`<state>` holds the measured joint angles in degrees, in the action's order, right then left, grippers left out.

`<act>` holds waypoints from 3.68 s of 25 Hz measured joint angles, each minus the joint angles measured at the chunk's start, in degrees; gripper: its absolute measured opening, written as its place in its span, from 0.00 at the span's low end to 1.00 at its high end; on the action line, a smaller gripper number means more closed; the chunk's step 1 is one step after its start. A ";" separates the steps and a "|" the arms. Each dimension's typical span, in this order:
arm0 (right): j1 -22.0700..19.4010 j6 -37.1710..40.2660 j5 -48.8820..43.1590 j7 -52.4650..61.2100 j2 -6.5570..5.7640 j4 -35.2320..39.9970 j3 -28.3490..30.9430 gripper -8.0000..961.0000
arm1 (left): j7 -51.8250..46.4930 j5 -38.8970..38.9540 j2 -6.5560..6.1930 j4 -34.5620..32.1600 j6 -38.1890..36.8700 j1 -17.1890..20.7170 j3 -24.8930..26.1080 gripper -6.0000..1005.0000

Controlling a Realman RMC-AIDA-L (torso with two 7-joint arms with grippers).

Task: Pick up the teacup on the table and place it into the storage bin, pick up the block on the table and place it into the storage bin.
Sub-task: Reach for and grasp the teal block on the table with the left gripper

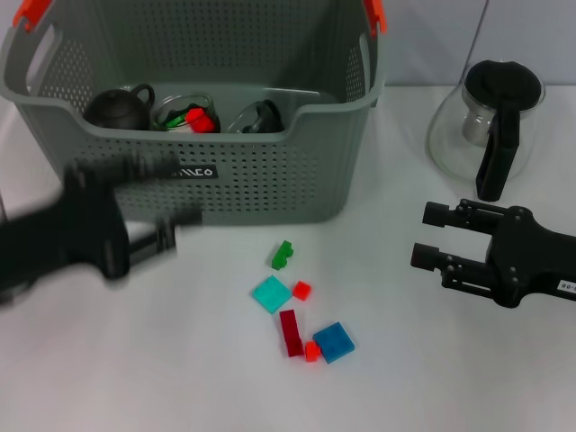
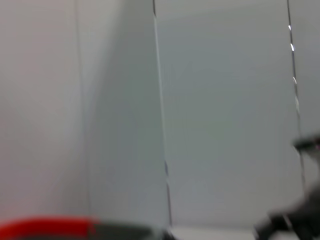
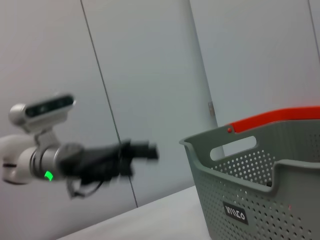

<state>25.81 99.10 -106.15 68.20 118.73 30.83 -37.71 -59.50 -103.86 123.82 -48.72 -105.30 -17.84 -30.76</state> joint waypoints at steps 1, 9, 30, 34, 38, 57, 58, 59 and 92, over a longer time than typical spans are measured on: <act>0.11 -0.01 -0.01 0.25 0.00 0.06 -0.02 0.70 | 0.51 -1.59 0.21 -0.02 0.08 0.45 -0.06 0.52; 0.24 -0.40 -0.02 1.21 -0.37 0.20 0.01 0.70 | 4.86 -15.12 0.55 8.01 5.18 0.03 -1.73 0.51; -0.06 -0.40 0.05 1.09 -0.43 0.07 0.00 0.70 | 6.31 -14.13 0.82 18.95 30.35 -8.42 -10.74 0.51; 0.16 -0.39 0.06 1.13 -0.43 0.10 0.00 0.70 | 6.70 -13.69 0.81 20.14 32.09 -9.09 -10.99 0.51; 0.32 -0.40 0.05 1.19 -0.43 0.13 0.00 0.70 | 7.04 -13.53 0.81 20.70 33.45 -9.35 -11.10 0.51; 0.12 -0.11 0.20 1.24 -0.43 0.19 0.00 0.70 | 7.09 -11.50 0.90 22.88 35.91 -9.98 -11.15 0.62; 0.12 -0.13 0.19 1.24 -0.43 0.20 0.00 0.70 | 7.20 -11.54 0.90 22.88 35.93 -9.98 -11.18 0.65; 0.12 -0.16 0.18 1.24 -0.43 0.19 0.00 0.70 | 7.38 -11.55 0.90 22.91 35.93 -9.97 -11.18 0.69; -0.06 -0.31 -0.02 1.22 -0.52 -0.04 0.00 0.70 | 12.13 -10.54 0.99 27.17 40.85 -11.83 -10.77 0.73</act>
<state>25.75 98.79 -106.17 69.42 118.21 30.79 -37.71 -47.37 -114.40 124.81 -21.55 -64.45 -29.67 -41.53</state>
